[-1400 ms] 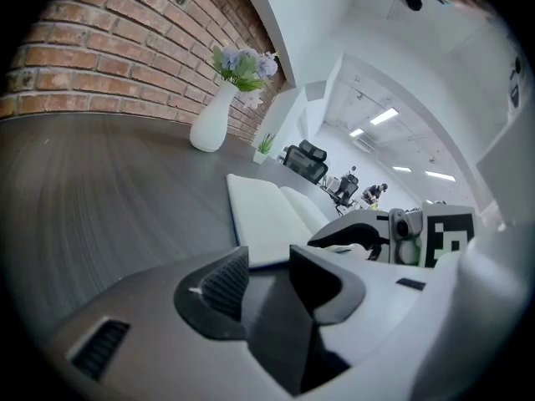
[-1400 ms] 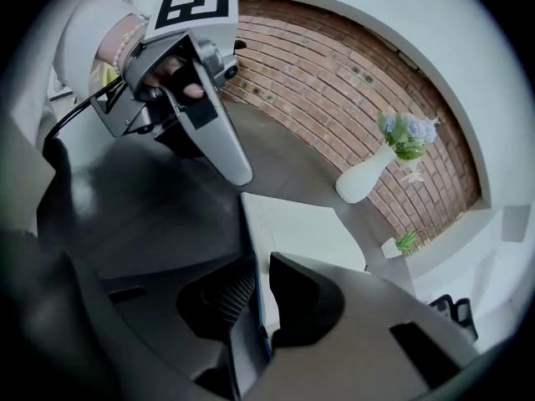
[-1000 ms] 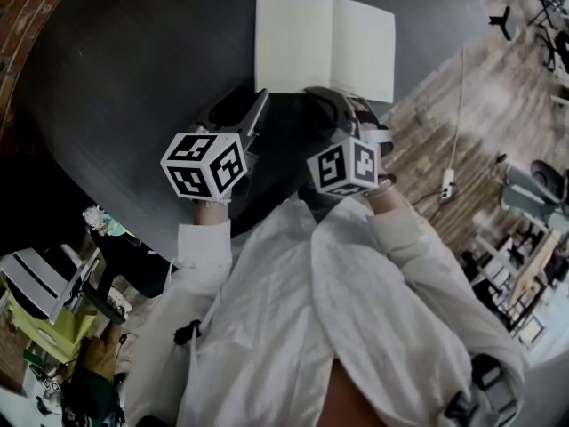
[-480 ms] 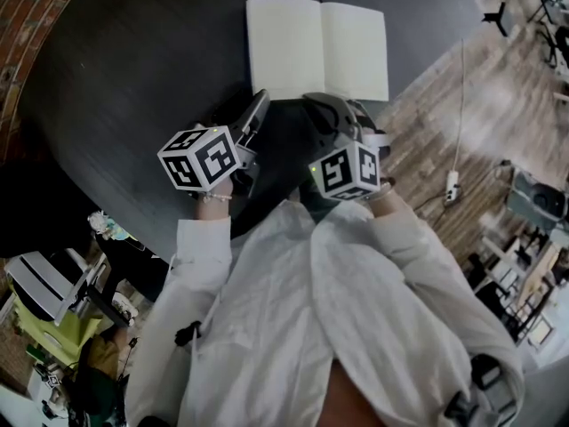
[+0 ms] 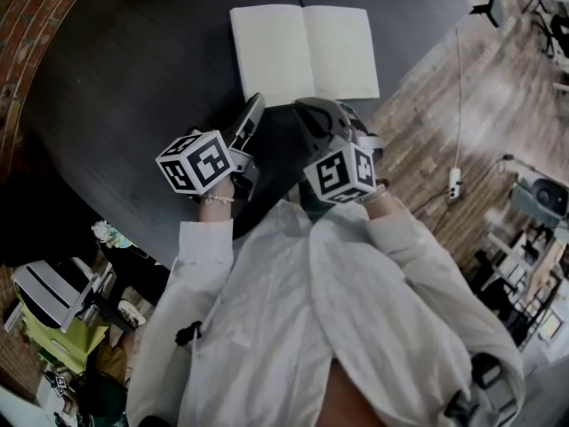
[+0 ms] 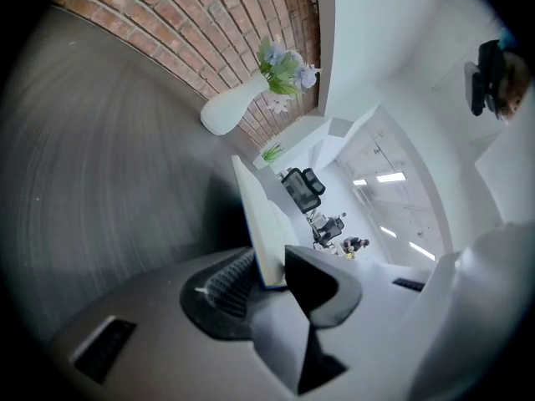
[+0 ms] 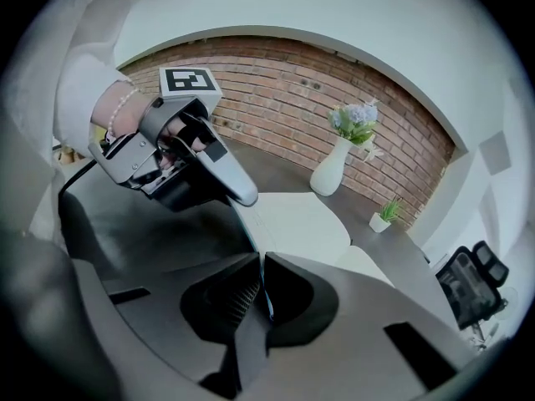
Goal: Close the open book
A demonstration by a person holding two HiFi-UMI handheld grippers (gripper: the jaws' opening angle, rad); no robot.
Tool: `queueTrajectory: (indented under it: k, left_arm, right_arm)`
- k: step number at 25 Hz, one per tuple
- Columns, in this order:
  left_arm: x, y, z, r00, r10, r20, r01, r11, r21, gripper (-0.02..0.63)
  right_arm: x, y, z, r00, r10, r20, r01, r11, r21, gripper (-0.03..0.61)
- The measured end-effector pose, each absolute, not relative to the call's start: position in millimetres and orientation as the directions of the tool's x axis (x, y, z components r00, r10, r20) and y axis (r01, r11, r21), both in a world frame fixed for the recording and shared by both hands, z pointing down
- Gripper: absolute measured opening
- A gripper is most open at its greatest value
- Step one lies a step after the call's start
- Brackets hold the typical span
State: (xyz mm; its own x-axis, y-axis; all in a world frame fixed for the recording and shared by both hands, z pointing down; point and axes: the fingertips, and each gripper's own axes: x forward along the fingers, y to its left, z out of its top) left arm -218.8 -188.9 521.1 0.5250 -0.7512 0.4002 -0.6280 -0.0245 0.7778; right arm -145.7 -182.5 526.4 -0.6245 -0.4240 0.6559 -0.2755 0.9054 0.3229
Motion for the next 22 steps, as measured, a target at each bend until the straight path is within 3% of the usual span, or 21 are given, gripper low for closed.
queueTrajectory:
  k: [7,22]
  left_arm:
    - [-207,-189,511,0.500,-0.768,0.401,-0.653,-0.030,0.757,0.060]
    - [-173,-200,468,0.439,-0.807,0.395,-0.751,-0.088,0.654,0.044]
  right_arm:
    - [-131,-184,529,-0.624,-0.405,0.668,-0.287,0.914,0.286,0.021]
    - [-74,-212,484,-0.672,-0.461,0.580,-0.378,0.887,0.266,0.021]
